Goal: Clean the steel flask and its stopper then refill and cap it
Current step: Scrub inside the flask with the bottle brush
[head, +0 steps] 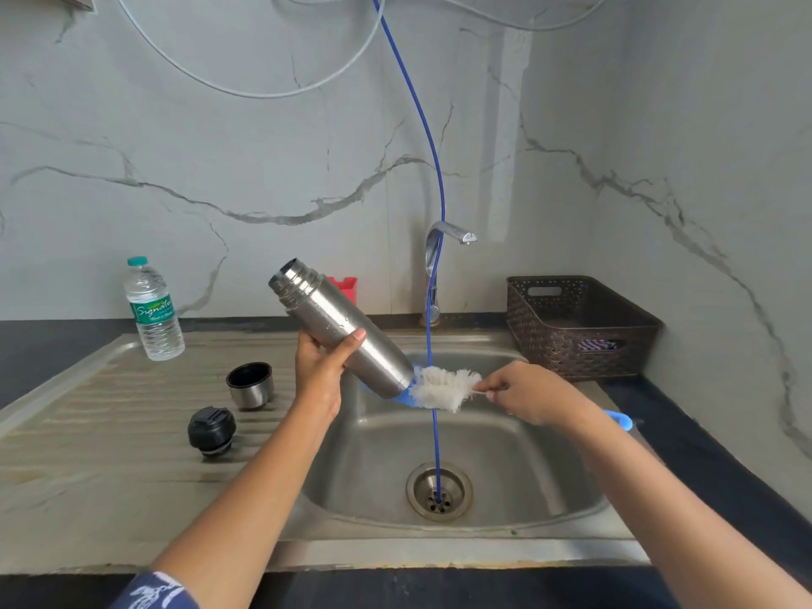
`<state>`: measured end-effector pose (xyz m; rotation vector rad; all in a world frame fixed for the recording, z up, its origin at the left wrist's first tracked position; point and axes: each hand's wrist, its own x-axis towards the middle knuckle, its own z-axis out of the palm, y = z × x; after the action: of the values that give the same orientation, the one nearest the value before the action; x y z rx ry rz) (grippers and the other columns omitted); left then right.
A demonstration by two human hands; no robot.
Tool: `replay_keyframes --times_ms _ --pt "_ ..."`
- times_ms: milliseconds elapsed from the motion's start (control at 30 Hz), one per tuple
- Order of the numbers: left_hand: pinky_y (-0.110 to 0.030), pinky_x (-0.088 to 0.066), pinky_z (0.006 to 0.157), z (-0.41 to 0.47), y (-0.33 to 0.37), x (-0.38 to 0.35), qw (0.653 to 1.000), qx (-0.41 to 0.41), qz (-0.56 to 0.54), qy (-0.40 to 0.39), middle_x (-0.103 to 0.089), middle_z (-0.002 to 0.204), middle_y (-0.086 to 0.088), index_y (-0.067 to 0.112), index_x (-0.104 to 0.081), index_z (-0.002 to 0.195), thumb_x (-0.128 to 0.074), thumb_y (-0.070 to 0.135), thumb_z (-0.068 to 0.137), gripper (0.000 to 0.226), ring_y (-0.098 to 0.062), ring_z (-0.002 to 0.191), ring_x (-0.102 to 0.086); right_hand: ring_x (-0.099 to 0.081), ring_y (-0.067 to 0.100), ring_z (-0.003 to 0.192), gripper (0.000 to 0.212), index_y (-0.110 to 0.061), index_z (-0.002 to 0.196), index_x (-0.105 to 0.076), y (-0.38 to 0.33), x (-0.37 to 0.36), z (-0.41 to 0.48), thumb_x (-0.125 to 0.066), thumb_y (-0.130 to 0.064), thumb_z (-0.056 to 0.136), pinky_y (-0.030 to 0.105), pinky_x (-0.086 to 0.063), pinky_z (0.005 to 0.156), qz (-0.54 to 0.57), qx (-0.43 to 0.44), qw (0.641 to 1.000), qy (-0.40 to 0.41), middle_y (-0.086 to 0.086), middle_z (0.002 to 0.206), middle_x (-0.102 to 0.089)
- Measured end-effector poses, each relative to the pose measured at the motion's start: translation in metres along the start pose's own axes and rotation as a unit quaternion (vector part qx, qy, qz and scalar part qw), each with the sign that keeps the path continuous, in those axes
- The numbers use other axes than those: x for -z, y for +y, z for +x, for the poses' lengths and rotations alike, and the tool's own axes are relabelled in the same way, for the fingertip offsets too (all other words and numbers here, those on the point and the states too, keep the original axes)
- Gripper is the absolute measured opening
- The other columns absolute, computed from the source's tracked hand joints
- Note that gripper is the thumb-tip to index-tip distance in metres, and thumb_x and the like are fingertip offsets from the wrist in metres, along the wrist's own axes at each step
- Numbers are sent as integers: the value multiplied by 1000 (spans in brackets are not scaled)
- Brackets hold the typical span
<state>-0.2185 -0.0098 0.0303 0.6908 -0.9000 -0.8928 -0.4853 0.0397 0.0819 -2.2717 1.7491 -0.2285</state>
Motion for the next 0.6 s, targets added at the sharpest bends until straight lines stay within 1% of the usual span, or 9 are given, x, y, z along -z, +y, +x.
replay_keyframes --times_ms 67,133,200,233,333,400,467,533,600 --pt "-37 -52 91 7 3 7 1000 -4 9 13 -66 116 -1 22 -52 123 -88 23 52 79 -18 110 -63 -60 12 101 34 -30 124 -63 4 7 -5 -49 -19 95 25 -42 97 16 2 1000 -10 -7 123 -65" --pt "-33 -53 85 10 2 17 999 0 -2 40 -66 115 0 22 -51 123 -87 25 48 83 -17 108 -63 -59 10 91 33 -26 124 -64 12 16 -12 -49 -16 96 23 -42 92 40 -3 999 -25 -8 108 -68" --pt "-36 -52 89 8 -2 17 999 5 6 36 -65 114 0 19 -50 126 -88 25 47 88 -17 108 -63 -56 9 89 33 -23 124 -64 11 19 -8 -48 -14 96 23 -40 90 44 -5 999 -21 -12 91 -63" --pt "-37 -51 92 5 -5 15 999 8 18 25 -65 114 -1 18 -49 128 -88 24 48 88 -17 108 -63 -53 8 90 34 -22 125 -64 6 17 -4 -48 -13 96 21 -39 89 36 -2 999 -23 -10 91 -61" --pt "-36 -51 93 1 -7 6 1000 11 19 17 -66 113 0 16 -48 129 -85 14 58 80 -15 107 -64 -51 5 84 34 -19 125 -64 -6 5 9 -48 -12 96 16 -36 82 47 9 998 -37 0 110 -68" --pt "-35 -53 87 6 0 7 999 5 -4 36 -66 111 1 15 -48 129 -82 8 63 74 -15 106 -64 -49 -6 60 32 -19 121 -66 -1 7 4 -48 -10 95 10 -38 67 79 11 996 -43 -3 87 -67" --pt "-34 -54 83 10 3 14 998 0 -33 53 -65 111 1 16 -48 126 -81 4 67 69 -18 109 -62 -40 -4 36 31 -19 118 -67 9 14 -6 -48 -8 95 6 -31 45 113 5 992 -54 -4 61 -54" --pt "-36 -53 87 7 0 14 998 6 -41 52 -65 110 2 18 -49 124 -81 3 66 68 -18 110 -61 -35 0 32 32 -19 119 -67 11 17 -7 -47 -8 96 9 -26 38 117 -5 992 -52 -4 57 -48" --pt "-37 -52 91 1 -5 8 999 16 -23 28 -65 111 2 17 -49 126 -82 8 61 73 -16 108 -63 -37 -2 37 33 -17 121 -65 0 13 1 -46 -8 97 8 -27 39 92 -2 995 -42 -10 57 -47"
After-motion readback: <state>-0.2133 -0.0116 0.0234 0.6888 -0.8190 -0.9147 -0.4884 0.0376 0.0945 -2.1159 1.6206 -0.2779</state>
